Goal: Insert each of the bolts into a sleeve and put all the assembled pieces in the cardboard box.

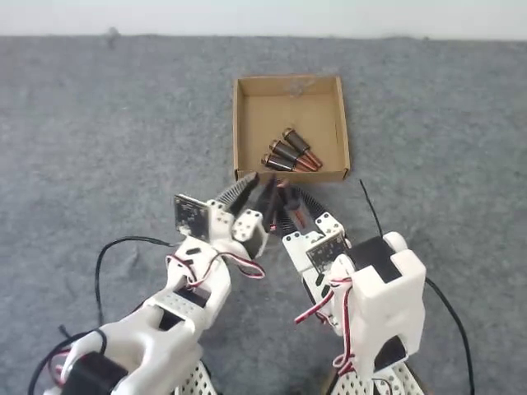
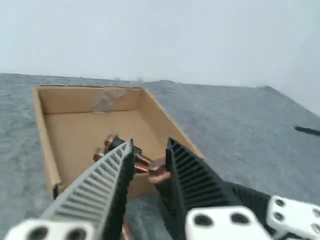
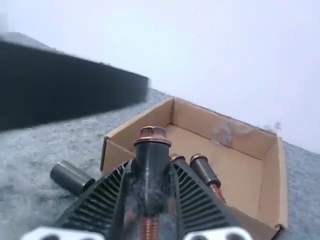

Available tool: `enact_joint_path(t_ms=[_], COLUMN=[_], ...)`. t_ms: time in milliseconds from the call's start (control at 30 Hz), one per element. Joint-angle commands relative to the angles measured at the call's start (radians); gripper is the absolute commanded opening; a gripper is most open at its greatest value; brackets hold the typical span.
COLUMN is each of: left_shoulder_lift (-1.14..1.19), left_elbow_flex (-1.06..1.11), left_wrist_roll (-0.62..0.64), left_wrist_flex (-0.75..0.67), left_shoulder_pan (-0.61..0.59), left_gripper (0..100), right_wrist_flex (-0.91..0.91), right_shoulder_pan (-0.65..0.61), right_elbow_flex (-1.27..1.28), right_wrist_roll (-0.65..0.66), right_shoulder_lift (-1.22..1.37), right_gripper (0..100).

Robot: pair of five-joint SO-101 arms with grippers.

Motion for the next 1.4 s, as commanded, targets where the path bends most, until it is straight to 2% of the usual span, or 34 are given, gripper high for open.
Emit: enact_joint_path(t_ms=[0,133,233,500,567,633,800,867,1000,1100,1367], left_shoulder_lift=[0.0,0.0,0.0,0.0,-0.014,-0.069,-0.302,-0.384,-0.516,-0.585,-0.723], left_elbow_flex=[-0.05,-0.059,-0.091,-0.173,-0.202,-0.232,-0.34,-0.358,-0.302,-0.26,-0.243], left_wrist_roll=[0.017,0.014,0.014,0.014,0.015,0.017,0.011,0.009,0.009,-0.049,-0.196], left_wrist_flex=[-0.032,-0.029,0.002,0.184,0.273,0.423,0.984,1.145,1.243,1.281,1.587], left_shoulder_pan=[-0.049,-0.084,-0.132,-0.204,-0.226,-0.244,-0.259,-0.259,-0.276,-0.33,-0.445], left_gripper=[10,9,1,1,1,1,1,1,1,1,1], right_wrist_flex=[-0.024,-0.024,-0.024,-0.024,-0.024,-0.024,-0.024,-0.024,-0.024,-0.024,-0.024], right_shoulder_pan=[0.012,0.012,0.012,0.012,0.012,0.012,0.012,0.012,0.012,0.012,0.012], right_elbow_flex=[-0.037,-0.037,-0.037,-0.035,-0.035,-0.034,-0.032,-0.032,-0.031,-0.025,0.009], right_wrist_roll=[-0.008,-0.008,-0.008,-0.008,-0.008,-0.008,-0.008,-0.008,-0.008,-0.005,-0.006], right_shoulder_lift=[-0.059,-0.058,-0.058,-0.058,-0.058,-0.058,-0.058,-0.058,-0.058,-0.058,-0.067], right_gripper=[0.6,0.6,0.6,0.6,0.6,0.6,0.6,0.6,0.6,0.6,0.6])
